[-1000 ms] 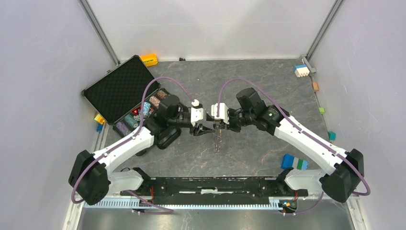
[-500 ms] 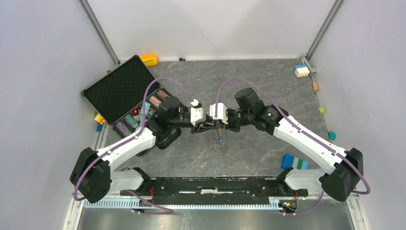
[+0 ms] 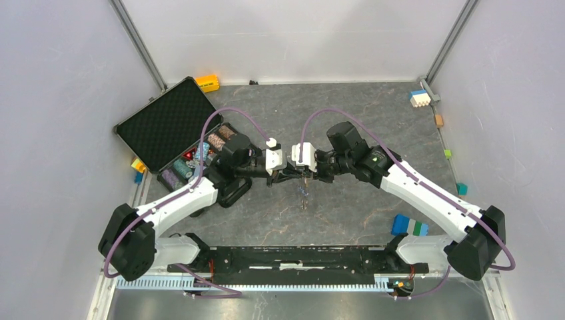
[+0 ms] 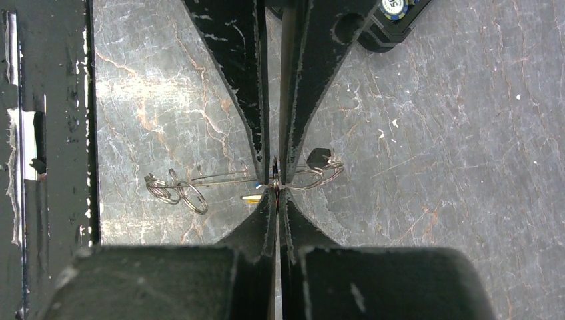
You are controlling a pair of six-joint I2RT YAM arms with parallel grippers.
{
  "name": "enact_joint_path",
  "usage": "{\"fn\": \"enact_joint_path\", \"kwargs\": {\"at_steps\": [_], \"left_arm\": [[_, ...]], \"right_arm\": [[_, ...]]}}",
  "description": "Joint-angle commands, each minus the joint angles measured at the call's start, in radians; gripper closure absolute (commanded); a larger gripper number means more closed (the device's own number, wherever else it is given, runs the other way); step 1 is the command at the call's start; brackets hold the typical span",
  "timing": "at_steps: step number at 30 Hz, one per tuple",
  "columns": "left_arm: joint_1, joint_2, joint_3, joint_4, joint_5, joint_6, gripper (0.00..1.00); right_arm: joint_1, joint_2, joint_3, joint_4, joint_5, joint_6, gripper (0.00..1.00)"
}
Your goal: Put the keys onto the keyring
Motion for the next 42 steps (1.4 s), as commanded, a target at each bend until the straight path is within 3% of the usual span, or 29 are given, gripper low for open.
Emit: {"fn": "enact_joint_path", "kwargs": {"at_steps": [1, 9, 13, 23, 29, 42], "left_arm": [[-0.006, 0.006, -0.001, 0.044, 0.041, -0.028, 0.85], [-0.008, 0.013, -0.002, 0.044, 0.053, -0.034, 0.98], [-0.008, 0.009, -0.006, 0.044, 0.061, -0.043, 0.98], [-0.006, -0.019, -0.037, 0.073, 0.053, -0.06, 0.98], [-0.006, -0.021, -0.039, 0.075, 0.055, -0.06, 0.9], [-0.006, -0.024, -0.04, 0.075, 0.058, -0.061, 0.85]], "right_arm": [[0.005, -0.015, 0.019, 0.054, 0.003, 0.013, 1.0], [0.005, -0.017, 0.018, 0.063, 0.002, 0.026, 1.0], [0.005, -0.025, 0.007, 0.083, 0.004, 0.035, 1.0], [0.005, -0.055, -0.033, 0.116, 0.004, 0.045, 1.0], [0.005, -0.059, -0.035, 0.115, 0.002, 0.049, 1.0], [0.005, -0.064, -0.041, 0.118, 0.002, 0.052, 1.0]]}}
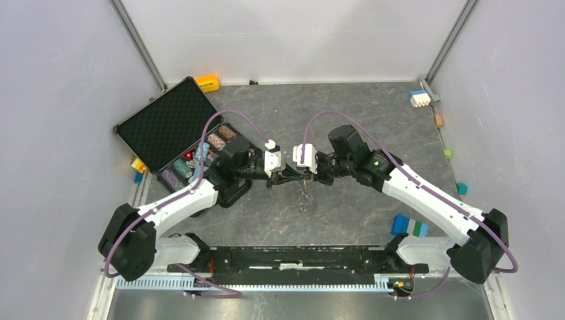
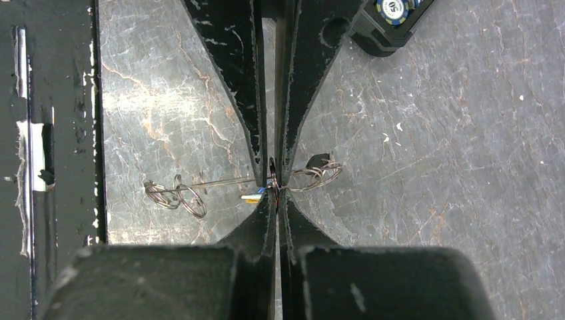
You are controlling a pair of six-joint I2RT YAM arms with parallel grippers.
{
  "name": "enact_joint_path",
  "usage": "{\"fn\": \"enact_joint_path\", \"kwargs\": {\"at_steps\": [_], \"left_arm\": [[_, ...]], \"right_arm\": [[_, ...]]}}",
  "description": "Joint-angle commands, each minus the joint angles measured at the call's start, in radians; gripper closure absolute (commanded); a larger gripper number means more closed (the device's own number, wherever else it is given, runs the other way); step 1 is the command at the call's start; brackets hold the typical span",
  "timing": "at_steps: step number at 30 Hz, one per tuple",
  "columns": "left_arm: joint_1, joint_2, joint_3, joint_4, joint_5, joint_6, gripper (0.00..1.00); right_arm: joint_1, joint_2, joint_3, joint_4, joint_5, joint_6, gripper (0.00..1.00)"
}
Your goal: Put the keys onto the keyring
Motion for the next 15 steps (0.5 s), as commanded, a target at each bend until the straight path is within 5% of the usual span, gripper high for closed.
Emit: {"fn": "enact_joint_path", "kwargs": {"at_steps": [1, 5, 11, 15], "left_arm": [[-0.004, -0.022, -0.004, 0.023, 0.036, -0.03, 0.87], [-0.004, -0.018, -0.001, 0.023, 0.034, -0.034, 0.98], [-0.003, -0.027, -0.016, 0.059, 0.026, -0.056, 0.98], [0.01, -0.047, -0.041, 0.131, 0.021, -0.109, 0.98]], "right_arm": [[0.001, -0.034, 0.003, 0.068, 0.002, 0.01, 1.0], [0.001, -0.032, 0.001, 0.068, -0.001, 0.013, 1.0], [0.0, -0.039, -0.003, 0.074, -0.002, 0.015, 0.99], [-0.006, -0.054, -0.028, 0.088, -0.009, 0.017, 0.83]]}}
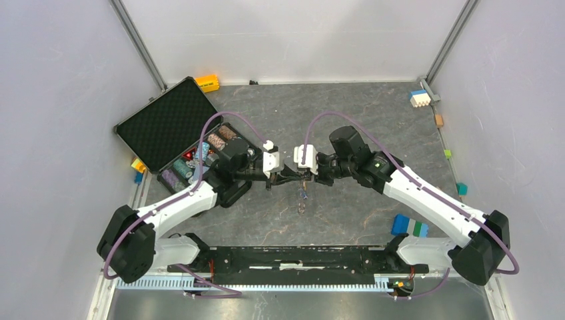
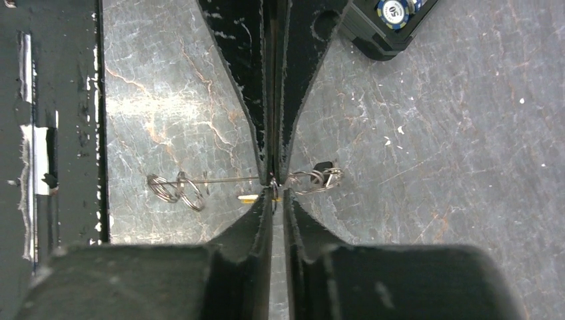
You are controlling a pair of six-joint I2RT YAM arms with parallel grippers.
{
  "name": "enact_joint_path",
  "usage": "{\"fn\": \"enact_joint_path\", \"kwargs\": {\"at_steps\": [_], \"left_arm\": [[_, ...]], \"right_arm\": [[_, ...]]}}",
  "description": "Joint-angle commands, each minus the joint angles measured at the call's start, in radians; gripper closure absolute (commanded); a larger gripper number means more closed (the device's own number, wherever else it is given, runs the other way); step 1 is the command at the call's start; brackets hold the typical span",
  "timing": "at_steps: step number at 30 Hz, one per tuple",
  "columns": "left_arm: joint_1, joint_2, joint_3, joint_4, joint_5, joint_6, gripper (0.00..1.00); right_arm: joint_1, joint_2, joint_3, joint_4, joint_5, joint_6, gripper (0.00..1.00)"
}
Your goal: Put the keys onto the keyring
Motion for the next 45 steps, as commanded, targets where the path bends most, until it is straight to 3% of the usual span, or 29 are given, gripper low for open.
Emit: {"fn": "enact_joint_path", "kwargs": {"at_steps": [1, 8, 15, 21, 29, 35, 45], "left_arm": [[0.015, -0.041, -0.027, 0.118, 0.029, -0.103, 0.98], [0.045, -0.052, -0.075, 0.303, 0.082, -0.245, 0.98], [0.048, -0.051, -0.099, 0.381, 0.098, -0.293, 0.98], [0.048, -0.044, -0.11, 0.432, 0.099, -0.337, 0.98], [0.049, -0.023, -0.163, 0.607, 0.097, -0.425, 0.98], [0.05, -0.017, -0.174, 0.647, 0.097, -0.45, 0.98], [0.052, -0.017, -0.19, 0.665, 0.083, -0.443, 0.98]], "right_arm": [[-0.013, -0.05, -0.023, 0.081, -0.015, 0.008, 0.79], [-0.088, -0.068, -0.043, 0.085, -0.137, 0.013, 0.58], [-0.113, -0.061, -0.042, 0.072, -0.277, -0.013, 0.52], [-0.113, -0.048, -0.04, 0.081, -0.361, -0.026, 0.53], [-0.117, -0.066, -0.09, 0.161, -0.358, 0.013, 0.6], [-0.121, -0.067, -0.1, 0.179, -0.373, 0.023, 0.63], [-0.125, -0.067, -0.106, 0.179, -0.384, 0.025, 0.78]]}}
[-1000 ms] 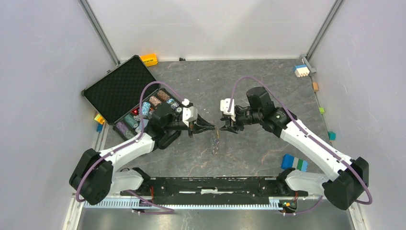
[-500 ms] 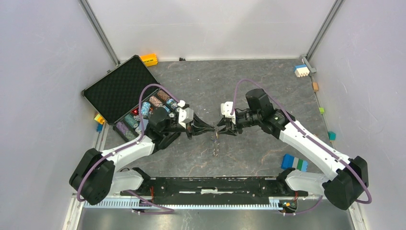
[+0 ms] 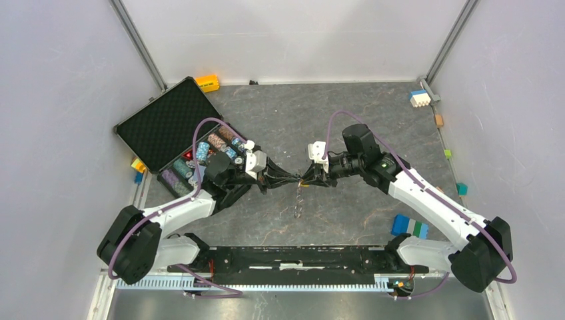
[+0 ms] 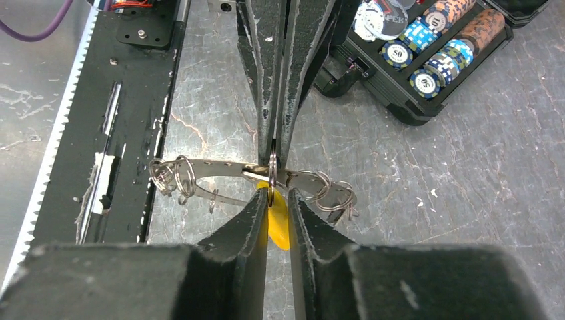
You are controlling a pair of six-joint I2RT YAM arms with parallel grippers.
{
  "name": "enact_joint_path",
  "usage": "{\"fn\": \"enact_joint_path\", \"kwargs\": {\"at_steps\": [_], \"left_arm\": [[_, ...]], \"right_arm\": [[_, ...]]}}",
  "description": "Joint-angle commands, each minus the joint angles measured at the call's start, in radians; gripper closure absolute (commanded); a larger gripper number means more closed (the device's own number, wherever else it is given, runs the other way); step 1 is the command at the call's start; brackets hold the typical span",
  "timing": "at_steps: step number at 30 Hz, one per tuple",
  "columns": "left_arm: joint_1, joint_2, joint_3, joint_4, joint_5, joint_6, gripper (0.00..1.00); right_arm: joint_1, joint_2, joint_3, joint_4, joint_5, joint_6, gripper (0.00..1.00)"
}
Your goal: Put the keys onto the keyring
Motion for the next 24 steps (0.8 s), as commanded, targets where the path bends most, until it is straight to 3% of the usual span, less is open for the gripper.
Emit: {"fn": "enact_joint_path", "kwargs": {"at_steps": [1, 12, 24], "left_arm": [[0.007, -0.005, -0.002, 0.078, -0.002, -0.021, 0.98], [0.01, -0.01, -0.003, 0.096, -0.008, -0.03, 0.98], [0.01, 0.004, -0.004, 0.14, 0.009, -0.055, 0.98]], "right_arm": [[-0.007, -0.022, -0.004, 0.032, -0.027, 0.005, 0.8], [-0.006, -0.006, -0.019, 0.025, -0.038, -0.004, 0.96], [-0.008, 0.04, -0.01, 0.032, -0.061, 0.01, 0.94]]}}
